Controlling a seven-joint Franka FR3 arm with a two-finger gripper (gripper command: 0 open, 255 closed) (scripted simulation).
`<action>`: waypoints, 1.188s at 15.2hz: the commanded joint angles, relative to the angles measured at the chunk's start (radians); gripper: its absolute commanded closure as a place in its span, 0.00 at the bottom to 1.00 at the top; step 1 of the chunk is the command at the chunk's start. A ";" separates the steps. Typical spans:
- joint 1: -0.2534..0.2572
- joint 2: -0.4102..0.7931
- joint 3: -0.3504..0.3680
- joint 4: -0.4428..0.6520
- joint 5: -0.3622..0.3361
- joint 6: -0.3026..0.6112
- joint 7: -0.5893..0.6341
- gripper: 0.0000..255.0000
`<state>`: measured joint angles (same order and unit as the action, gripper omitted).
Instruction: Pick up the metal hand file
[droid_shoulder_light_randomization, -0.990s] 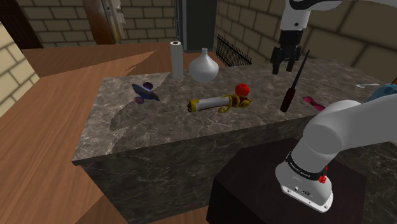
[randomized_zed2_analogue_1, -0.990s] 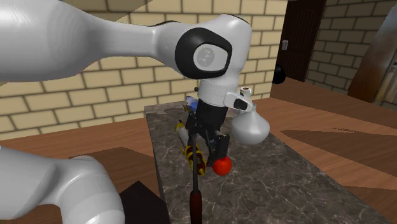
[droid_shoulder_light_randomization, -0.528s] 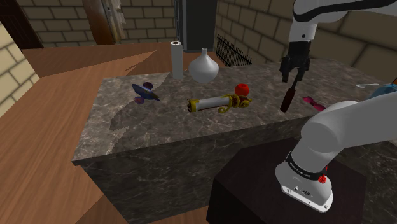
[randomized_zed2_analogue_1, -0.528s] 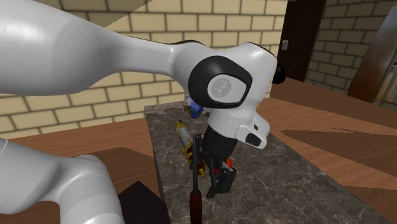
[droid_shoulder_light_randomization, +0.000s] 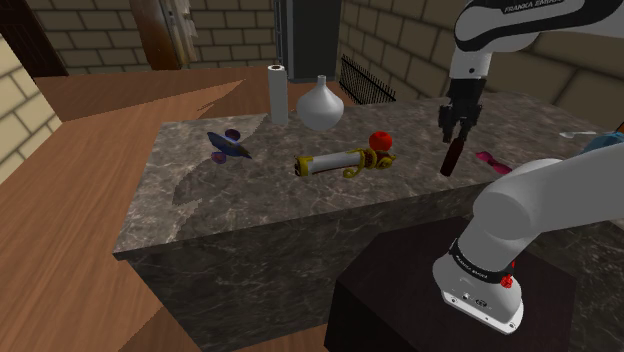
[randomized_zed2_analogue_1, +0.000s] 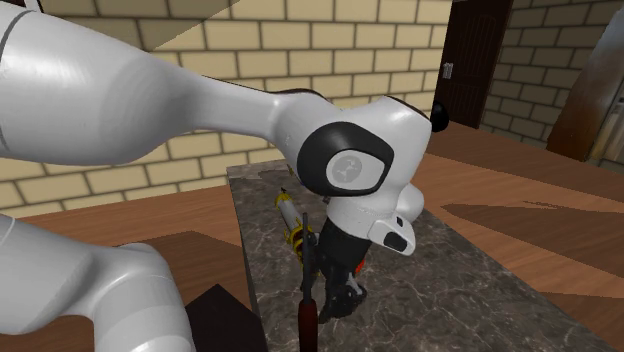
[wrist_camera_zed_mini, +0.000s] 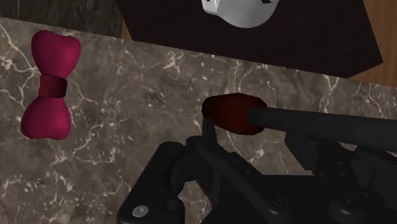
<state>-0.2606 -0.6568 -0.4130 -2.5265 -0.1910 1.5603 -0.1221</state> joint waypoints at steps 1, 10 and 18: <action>0.000 0.000 -0.001 -0.002 -0.001 0.003 0.000 1.00; 0.000 -0.001 0.001 0.010 0.001 -0.011 -0.001 1.00; 0.006 -0.012 0.024 0.109 0.018 -0.121 0.002 1.00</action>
<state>-0.2558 -0.6656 -0.3934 -2.4277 -0.1765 1.4536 -0.1225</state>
